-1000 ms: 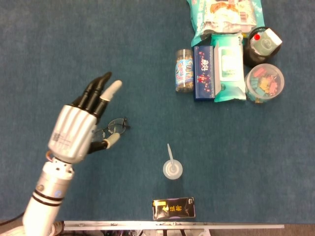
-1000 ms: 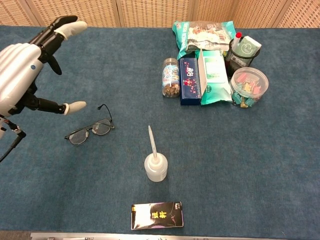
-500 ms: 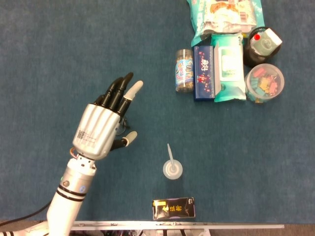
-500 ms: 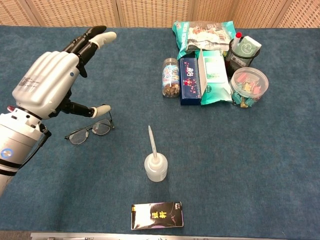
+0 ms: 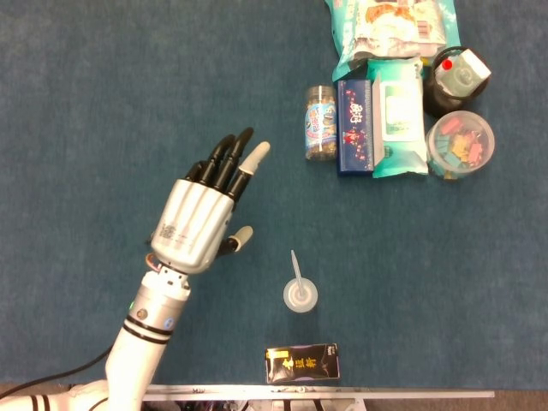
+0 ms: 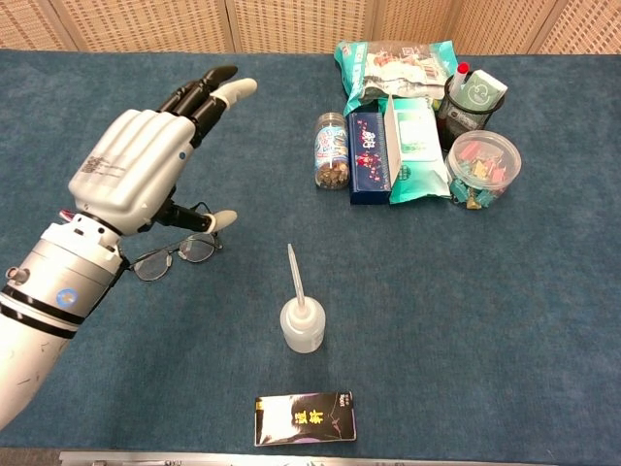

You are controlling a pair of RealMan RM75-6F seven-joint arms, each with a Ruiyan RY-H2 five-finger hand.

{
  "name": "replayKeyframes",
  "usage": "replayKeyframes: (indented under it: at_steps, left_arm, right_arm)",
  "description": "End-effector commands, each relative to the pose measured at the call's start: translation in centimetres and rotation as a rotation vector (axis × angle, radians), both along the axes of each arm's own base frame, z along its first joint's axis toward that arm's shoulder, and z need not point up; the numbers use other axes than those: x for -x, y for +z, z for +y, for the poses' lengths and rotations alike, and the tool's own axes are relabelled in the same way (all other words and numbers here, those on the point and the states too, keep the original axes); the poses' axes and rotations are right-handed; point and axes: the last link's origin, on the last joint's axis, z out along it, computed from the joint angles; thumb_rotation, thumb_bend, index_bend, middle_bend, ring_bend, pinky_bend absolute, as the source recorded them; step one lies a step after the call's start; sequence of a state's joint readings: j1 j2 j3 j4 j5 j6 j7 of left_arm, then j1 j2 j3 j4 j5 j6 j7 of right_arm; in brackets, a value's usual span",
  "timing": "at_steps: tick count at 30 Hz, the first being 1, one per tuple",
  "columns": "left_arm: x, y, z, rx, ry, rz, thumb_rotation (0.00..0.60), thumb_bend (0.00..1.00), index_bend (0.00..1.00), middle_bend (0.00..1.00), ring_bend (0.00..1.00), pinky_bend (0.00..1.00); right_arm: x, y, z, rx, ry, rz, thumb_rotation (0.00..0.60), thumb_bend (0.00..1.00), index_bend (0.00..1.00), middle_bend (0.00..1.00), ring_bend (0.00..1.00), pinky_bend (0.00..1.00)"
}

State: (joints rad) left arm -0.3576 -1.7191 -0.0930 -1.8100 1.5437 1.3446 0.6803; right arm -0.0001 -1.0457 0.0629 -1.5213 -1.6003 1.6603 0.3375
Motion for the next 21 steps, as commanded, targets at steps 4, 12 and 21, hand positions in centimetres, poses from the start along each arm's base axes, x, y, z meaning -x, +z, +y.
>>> replayKeyframes:
  at_steps: [4,12,21]
  left_arm:
    - [-0.3,-0.9,0.7,-0.003,-0.004,0.023,0.600,0.12,0.07,0.00,0.09,0.35]
    - [0.0,-1.4,1.6,-0.014,0.031,0.035,0.600,0.12,0.07,0.00,0.09,0.35]
    - [0.4,-1.6,2.3,-0.035,0.057,0.038,0.600,0.12,0.07,0.00,0.09,0.35]
  right_arm:
    - [0.0,0.0,0.0,-0.002,-0.002,0.001,0.600,0.52,0.56,0.45,0.32,0.30]
    - [0.1,0.0,-0.1,-0.003,-0.007,0.002,0.600,0.52,0.56,0.45,0.32,0.30]
    - [0.1,-0.2,-0.2,-0.009,-0.010,0.007,0.600,0.52,0.56,0.45,0.32,0.30]
